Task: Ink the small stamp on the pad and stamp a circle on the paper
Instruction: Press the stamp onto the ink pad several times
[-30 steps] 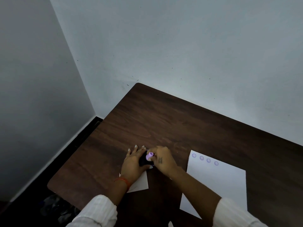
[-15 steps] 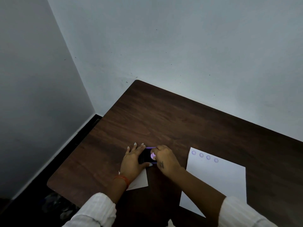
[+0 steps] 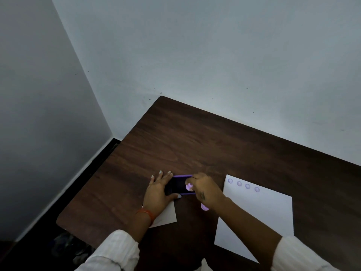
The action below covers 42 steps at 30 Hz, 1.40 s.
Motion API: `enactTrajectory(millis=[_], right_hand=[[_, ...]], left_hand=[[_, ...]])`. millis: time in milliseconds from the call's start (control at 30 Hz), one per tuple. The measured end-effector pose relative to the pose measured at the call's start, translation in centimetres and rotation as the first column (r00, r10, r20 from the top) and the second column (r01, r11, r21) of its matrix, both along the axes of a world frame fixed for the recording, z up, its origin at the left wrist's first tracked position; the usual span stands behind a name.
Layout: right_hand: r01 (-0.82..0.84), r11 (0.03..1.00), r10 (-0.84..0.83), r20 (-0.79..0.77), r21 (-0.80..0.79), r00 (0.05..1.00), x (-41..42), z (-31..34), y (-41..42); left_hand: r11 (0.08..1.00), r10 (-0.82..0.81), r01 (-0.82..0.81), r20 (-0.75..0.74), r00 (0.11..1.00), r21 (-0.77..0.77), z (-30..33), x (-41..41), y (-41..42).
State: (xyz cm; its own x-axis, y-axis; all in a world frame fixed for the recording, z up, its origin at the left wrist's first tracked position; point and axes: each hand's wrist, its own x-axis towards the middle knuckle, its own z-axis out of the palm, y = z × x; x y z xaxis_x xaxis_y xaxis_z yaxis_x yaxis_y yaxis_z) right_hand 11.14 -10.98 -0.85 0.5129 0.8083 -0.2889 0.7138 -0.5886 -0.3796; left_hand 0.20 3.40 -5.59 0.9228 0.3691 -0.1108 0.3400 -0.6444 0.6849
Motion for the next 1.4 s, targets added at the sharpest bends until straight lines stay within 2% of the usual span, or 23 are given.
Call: enactTrajectory(millis=[100,267,300,367,467,600,733,800,1000,1167,1233,1333,1400], right_hand=[[0.005,0.998,-0.011,0.092,0.065,0.996,-0.9,-0.7,-0.2],[0.188,0.976,-0.192,0.03,0.107,0.981,-1.3,-1.0,0.5],[0.175,0.978,-0.179,0.027,0.11,0.984,-1.1,-1.0,0.4],[0.045,0.993,-0.051,0.052,0.111,0.997,-0.6,-0.9,-0.1],[-0.094,0.995,0.092,0.077,0.021,0.993,0.2,-0.5,-0.1],[0.091,0.99,-0.102,0.101,0.107,0.99,-1.9,-0.5,0.5],[0.208,0.968,-0.204,-0.038,0.14,0.978,-1.3,0.6,0.3],[0.191,0.971,-0.186,-0.047,0.142,0.981,-0.1,0.9,0.0],[0.035,0.999,-0.037,0.102,0.019,0.994,-0.2,-0.7,-0.9],[0.278,0.955,-0.284,0.055,0.1,0.957,-0.9,-1.3,-0.1],[0.207,0.966,-0.219,0.064,0.157,0.974,-0.7,-1.6,-0.4],[-0.039,0.998,0.033,0.124,0.046,0.992,0.8,-1.3,-1.1],[-0.048,0.998,0.044,0.123,0.029,0.991,0.8,-1.2,-1.0]], left_hand=[[1.0,0.008,-0.008,0.003,1.0,-0.002,-0.1,0.0,-0.1],[1.0,0.017,-0.017,0.005,1.0,0.003,0.1,0.0,-0.2],[1.0,0.014,-0.014,0.001,1.0,0.006,0.1,0.0,-0.2],[1.0,0.011,-0.011,-0.003,1.0,0.017,0.1,0.0,-0.1],[1.0,0.012,-0.011,-0.009,1.0,0.015,0.1,0.1,-0.2],[1.0,0.009,-0.009,-0.002,1.0,0.023,0.1,0.1,-0.2],[1.0,0.002,-0.002,-0.014,1.0,0.013,0.3,0.0,-0.2],[1.0,0.006,-0.006,-0.013,1.0,0.014,0.4,0.0,-0.2],[1.0,0.012,-0.012,-0.006,1.0,0.008,0.3,0.0,-0.2],[1.0,0.005,-0.005,-0.009,1.0,0.011,0.2,0.0,-0.2],[1.0,0.012,-0.012,-0.01,1.0,0.013,0.2,0.0,-0.2],[1.0,0.024,-0.024,-0.007,1.0,0.005,0.2,0.0,-0.2],[1.0,0.019,-0.019,-0.006,1.0,0.005,0.1,0.0,-0.2]])
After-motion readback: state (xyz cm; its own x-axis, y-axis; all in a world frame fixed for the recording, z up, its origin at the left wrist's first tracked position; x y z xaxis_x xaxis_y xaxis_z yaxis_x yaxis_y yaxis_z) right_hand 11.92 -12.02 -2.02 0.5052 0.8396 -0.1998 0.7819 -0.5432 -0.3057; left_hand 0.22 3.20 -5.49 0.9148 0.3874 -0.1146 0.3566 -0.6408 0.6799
